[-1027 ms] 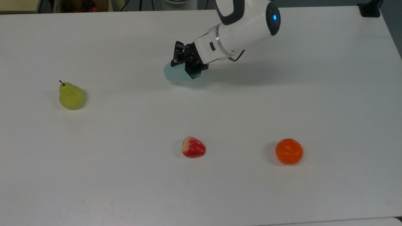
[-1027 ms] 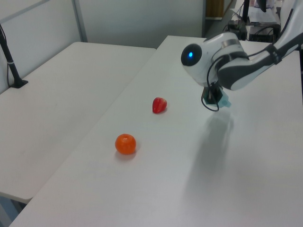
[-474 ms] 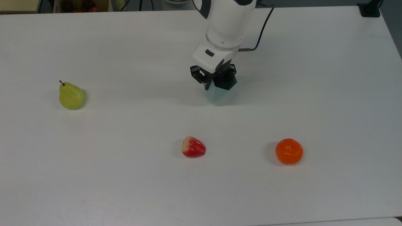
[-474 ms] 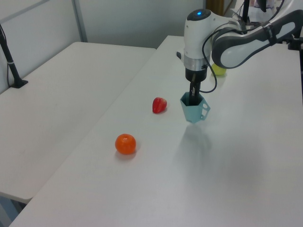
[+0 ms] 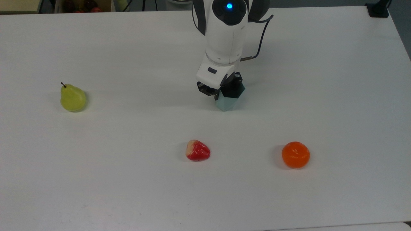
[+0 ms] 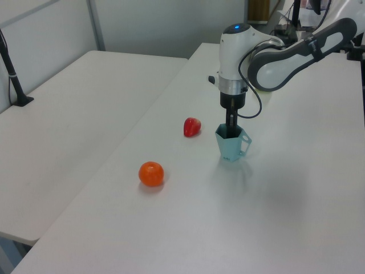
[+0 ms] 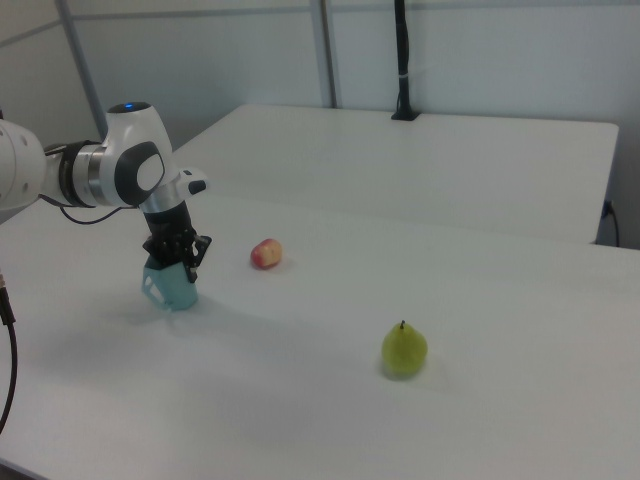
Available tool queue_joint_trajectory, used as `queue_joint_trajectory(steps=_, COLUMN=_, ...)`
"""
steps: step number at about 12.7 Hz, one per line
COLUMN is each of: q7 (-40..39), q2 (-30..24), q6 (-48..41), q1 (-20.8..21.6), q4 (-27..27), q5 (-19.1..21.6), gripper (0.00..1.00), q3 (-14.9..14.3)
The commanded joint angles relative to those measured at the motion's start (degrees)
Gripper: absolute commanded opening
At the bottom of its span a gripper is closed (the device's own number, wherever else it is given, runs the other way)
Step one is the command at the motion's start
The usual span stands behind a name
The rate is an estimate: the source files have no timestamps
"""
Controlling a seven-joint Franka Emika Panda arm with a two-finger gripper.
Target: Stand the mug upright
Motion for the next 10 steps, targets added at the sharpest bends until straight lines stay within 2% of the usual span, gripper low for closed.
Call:
queue_joint_trajectory(steps=1, q7=0.46, q2=-2.13, q6=-2.94, q1=-0.55, q4=-0.61, q5=1.19, gripper=1.0, q3=-0.26)
queue_joint_trajectory(steps=3, q7=0.47, q2=-5.37, q6=-9.62, q1=-0.81, q4=0.79, q5=0.57, gripper=1.0, q3=-0.34)
queue_joint_trajectory(steps=7, q7=0.82, q2=-12.75, q6=-18.24, q1=-4.14, q4=3.26, q5=0.66, gripper=1.0, q3=-0.78)
queue_joint_trajectory(steps=9, q7=0.73, q2=-16.54, q6=-21.41, q1=-5.2, q4=3.34, q5=0.83, gripper=1.0, q3=-2.27)
queue_joint_trajectory(steps=10, q7=0.91, q2=-19.08, q6=-24.3, q1=-5.38, q4=3.34, q5=1.18, gripper=1.0, q3=-3.93)
